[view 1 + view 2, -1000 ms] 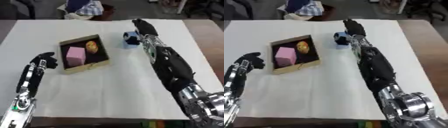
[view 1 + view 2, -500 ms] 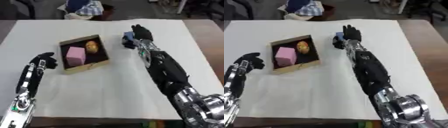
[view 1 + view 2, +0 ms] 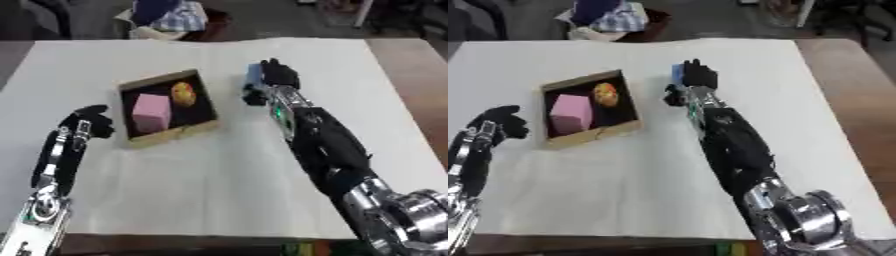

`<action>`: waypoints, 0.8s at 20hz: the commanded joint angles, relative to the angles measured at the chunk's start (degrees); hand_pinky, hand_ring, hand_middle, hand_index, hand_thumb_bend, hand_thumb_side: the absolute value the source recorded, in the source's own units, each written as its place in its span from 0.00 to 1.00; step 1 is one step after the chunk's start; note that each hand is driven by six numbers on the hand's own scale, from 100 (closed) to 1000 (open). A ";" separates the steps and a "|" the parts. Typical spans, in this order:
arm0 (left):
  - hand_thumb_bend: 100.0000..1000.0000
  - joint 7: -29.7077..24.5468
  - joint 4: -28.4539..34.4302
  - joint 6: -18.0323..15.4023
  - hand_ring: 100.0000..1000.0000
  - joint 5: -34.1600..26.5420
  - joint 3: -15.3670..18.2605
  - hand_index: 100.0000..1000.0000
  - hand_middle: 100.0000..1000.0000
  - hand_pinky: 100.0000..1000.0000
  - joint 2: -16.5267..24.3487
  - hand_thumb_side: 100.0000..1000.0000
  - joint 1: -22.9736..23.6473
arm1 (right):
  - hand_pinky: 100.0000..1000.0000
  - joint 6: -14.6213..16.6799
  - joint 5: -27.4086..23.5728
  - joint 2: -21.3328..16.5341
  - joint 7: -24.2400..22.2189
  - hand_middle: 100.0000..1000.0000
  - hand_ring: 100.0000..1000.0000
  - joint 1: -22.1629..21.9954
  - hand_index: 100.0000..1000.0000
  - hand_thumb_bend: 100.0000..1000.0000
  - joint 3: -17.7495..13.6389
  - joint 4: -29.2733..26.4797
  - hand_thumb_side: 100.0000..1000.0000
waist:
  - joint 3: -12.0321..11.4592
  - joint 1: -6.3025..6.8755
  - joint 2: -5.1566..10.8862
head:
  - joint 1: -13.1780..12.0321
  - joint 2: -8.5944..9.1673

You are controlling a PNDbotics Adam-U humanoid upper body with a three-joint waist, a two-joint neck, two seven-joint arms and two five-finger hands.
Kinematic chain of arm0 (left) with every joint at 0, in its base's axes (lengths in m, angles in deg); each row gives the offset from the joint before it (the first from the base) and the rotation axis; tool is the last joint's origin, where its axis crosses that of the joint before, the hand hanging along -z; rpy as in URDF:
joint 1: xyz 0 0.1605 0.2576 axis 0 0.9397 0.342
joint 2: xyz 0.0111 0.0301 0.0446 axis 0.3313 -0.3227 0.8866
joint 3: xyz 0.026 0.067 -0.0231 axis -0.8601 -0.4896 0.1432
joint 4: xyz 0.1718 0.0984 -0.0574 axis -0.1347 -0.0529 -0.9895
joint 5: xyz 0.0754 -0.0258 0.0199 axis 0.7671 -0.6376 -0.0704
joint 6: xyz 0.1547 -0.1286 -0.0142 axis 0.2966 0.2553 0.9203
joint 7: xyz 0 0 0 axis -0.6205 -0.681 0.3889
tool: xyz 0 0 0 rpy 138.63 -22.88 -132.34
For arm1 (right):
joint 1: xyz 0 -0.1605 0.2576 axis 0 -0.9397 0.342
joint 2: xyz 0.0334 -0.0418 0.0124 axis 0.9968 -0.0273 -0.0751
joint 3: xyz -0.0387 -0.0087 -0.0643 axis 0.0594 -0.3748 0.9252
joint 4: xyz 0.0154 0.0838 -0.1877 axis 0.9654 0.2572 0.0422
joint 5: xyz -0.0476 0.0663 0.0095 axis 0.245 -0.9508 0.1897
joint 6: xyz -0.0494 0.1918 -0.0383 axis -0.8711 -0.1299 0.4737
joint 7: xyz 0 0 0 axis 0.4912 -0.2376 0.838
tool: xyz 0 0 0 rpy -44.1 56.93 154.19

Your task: Pick up objects on the table and place them in the box.

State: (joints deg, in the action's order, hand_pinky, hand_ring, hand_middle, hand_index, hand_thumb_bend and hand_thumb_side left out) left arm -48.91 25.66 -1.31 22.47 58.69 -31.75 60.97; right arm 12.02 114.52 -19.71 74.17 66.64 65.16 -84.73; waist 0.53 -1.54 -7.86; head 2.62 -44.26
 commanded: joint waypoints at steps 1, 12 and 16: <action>0.00 0.31 0.93 0.04 0.55 -0.11 0.14 0.75 0.51 0.59 0.54 0.92 -0.81 | 0.55 0.13 0.71 -0.52 1.42 0.89 0.59 0.56 0.96 0.00 -0.09 -1.25 0.24 | 0.02 0.95 0.16 | 0.03 0.14; 0.00 0.34 0.96 0.09 0.55 -0.08 0.11 0.75 0.51 0.59 0.57 0.92 -0.84 | 0.51 7.11 -1.87 0.02 9.43 0.84 0.51 1.77 0.94 0.00 4.35 -7.43 0.04 | 0.23 0.95 0.17 | -0.12 0.14; 0.00 0.34 0.97 0.10 0.55 -0.06 0.13 0.75 0.51 0.59 0.64 0.92 -0.78 | 0.52 10.96 -3.59 0.94 8.30 0.84 0.53 2.30 0.95 0.00 8.62 -9.26 0.17 | 0.27 0.98 0.19 | -0.01 0.14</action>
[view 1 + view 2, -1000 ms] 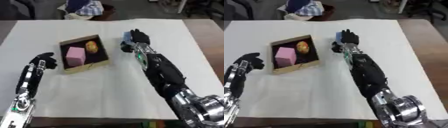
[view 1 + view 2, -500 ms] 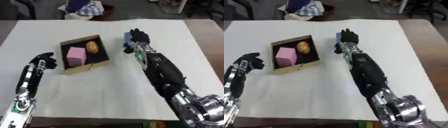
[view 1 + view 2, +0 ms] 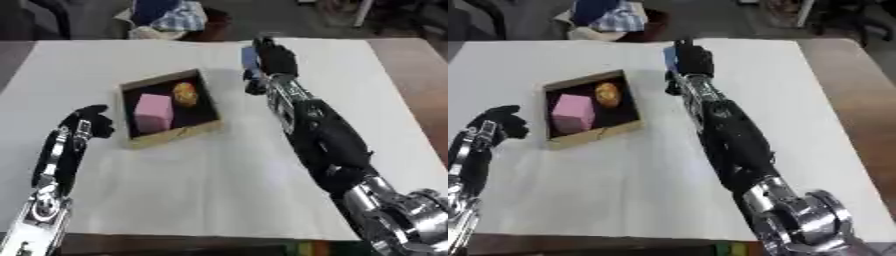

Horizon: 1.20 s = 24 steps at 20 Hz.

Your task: Pick up objects on the table and place them in the box.

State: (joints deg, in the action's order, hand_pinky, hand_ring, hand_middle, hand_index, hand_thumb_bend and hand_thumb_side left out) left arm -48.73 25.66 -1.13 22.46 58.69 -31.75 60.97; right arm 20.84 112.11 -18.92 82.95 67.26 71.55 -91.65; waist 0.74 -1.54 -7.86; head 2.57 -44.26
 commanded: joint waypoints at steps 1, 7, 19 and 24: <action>0.00 0.14 0.97 -0.07 0.55 -0.05 0.09 0.75 0.51 0.59 0.64 0.92 -0.79 | 0.52 3.10 -1.54 0.61 -1.08 0.85 0.53 1.84 0.95 0.00 3.40 -2.77 0.09 | 0.05 0.96 0.20 | 0.07 0.14; 0.00 0.05 0.97 -0.10 0.55 -0.01 0.03 0.75 0.51 0.59 0.68 0.92 -0.80 | 0.54 8.77 -5.78 2.33 -6.01 0.87 0.55 1.50 0.96 0.00 11.11 -4.84 0.25 | -0.01 0.78 0.23 | 0.19 0.14; 0.00 0.30 0.82 -0.15 0.55 0.10 0.25 0.75 0.51 0.59 0.85 0.92 -0.49 | 0.66 26.45 -8.57 -1.48 -14.51 0.92 0.74 -0.69 0.99 0.00 11.57 -3.14 0.51 | 0.53 0.14 0.42 | -0.41 0.14; 0.00 0.37 0.85 -0.13 0.55 0.09 0.31 0.75 0.51 0.59 0.85 0.92 -0.48 | 0.79 27.10 -6.88 -1.23 -15.66 0.95 0.87 -1.24 1.00 0.00 10.85 -1.46 0.73 | 0.68 0.33 0.43 | -0.47 0.14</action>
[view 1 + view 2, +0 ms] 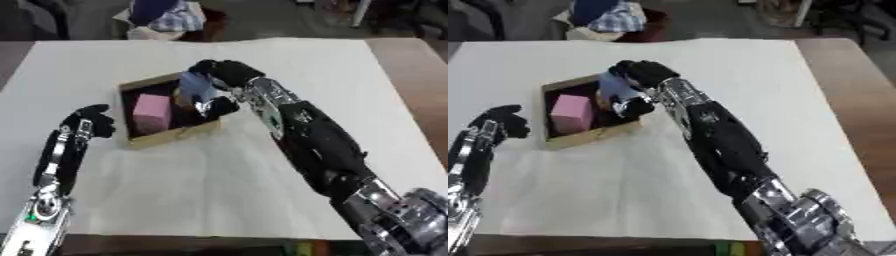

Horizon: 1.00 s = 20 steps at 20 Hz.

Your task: Pick up objects on the table and place them in the box.

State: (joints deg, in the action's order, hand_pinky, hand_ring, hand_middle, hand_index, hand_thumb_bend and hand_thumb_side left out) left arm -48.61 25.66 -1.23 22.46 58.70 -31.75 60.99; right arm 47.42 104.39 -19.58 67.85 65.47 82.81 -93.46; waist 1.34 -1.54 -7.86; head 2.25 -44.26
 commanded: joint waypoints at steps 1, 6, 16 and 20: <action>0.00 0.26 0.86 -0.02 0.55 0.08 0.30 0.75 0.51 0.59 0.85 0.92 -0.50 | 0.85 0.74 0.86 -0.54 -0.51 0.97 0.92 0.55 1.00 0.00 -0.49 0.24 0.79 | 0.11 0.36 0.42 | -0.13 0.14; 0.00 0.26 0.85 0.00 0.55 0.09 0.30 0.75 0.51 0.59 0.83 0.92 -0.51 | 0.88 1.24 -0.68 -0.81 0.40 0.97 0.94 0.67 1.00 0.00 -0.65 -2.22 0.81 | 0.21 0.38 0.39 | -0.15 0.14; 0.00 0.20 0.85 -0.02 0.55 0.10 0.26 0.75 0.51 0.59 0.86 0.92 -0.55 | 0.88 3.32 -8.18 -1.16 -2.32 0.97 0.93 1.49 1.00 0.00 2.56 -8.52 0.80 | 0.10 0.27 0.43 | -0.06 0.14; 0.00 0.18 0.86 -0.02 0.55 0.10 0.24 0.75 0.51 0.59 0.87 0.92 -0.58 | 0.87 3.65 -9.84 -0.99 -3.31 0.97 0.91 1.84 1.00 0.00 3.63 -10.14 0.81 | -0.02 0.21 0.44 | 0.00 0.14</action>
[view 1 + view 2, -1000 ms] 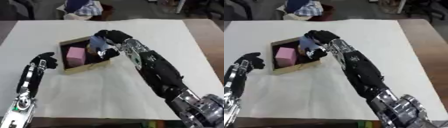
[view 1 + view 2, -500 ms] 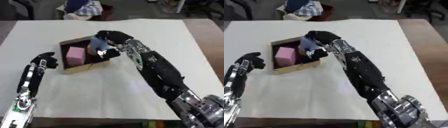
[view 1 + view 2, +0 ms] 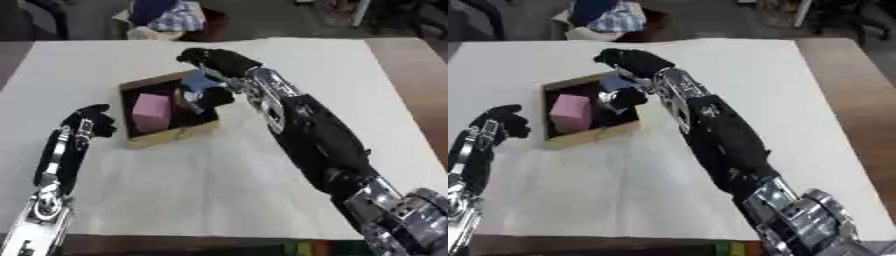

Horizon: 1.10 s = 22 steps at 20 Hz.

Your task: Pick up objects on the table and place them in the box.

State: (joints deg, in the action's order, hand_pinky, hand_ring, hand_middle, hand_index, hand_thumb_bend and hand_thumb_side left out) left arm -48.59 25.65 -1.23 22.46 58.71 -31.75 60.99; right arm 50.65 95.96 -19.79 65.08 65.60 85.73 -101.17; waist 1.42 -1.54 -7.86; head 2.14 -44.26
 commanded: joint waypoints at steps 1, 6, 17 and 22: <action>0.00 0.16 0.86 -0.03 0.55 0.10 0.24 0.75 0.51 0.59 0.87 0.92 -0.60 | 0.86 0.67 -2.09 -0.83 -0.75 0.97 0.91 1.69 1.00 0.00 1.01 -3.07 0.82 | -0.11 0.19 0.44 | 0.10 0.14; 0.00 0.20 0.86 -0.04 0.55 0.12 0.26 0.75 0.51 0.59 0.90 0.92 -0.60 | 0.85 0.26 -5.80 -1.68 -1.68 0.96 0.89 1.57 1.00 0.00 1.31 -5.70 0.79 | -0.16 0.04 0.47 | -0.06 0.14; 0.00 0.39 0.93 -0.09 0.55 0.19 0.48 0.75 0.51 0.59 0.97 0.92 -0.65 | 0.84 -1.04 -15.01 -6.41 2.06 0.90 0.80 -3.52 0.99 0.00 -1.92 -20.18 0.57 | 0.03 -0.08 0.18 | -0.83 0.14; 0.00 0.63 0.94 -0.08 0.55 0.22 0.69 0.75 0.51 0.59 1.08 0.92 -0.55 | 0.83 -3.03 -19.60 -9.28 3.18 0.88 0.77 -8.66 0.99 0.00 -4.24 -27.01 0.56 | 0.40 -0.12 0.02 | -1.38 0.14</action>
State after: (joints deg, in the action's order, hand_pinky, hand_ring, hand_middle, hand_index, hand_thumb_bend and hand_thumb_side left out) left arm -48.27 25.65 -1.19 22.46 58.83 -31.72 60.99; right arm 48.20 77.81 -27.48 67.85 56.02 82.43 -125.43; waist 1.79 -1.56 -7.86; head 0.98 -44.26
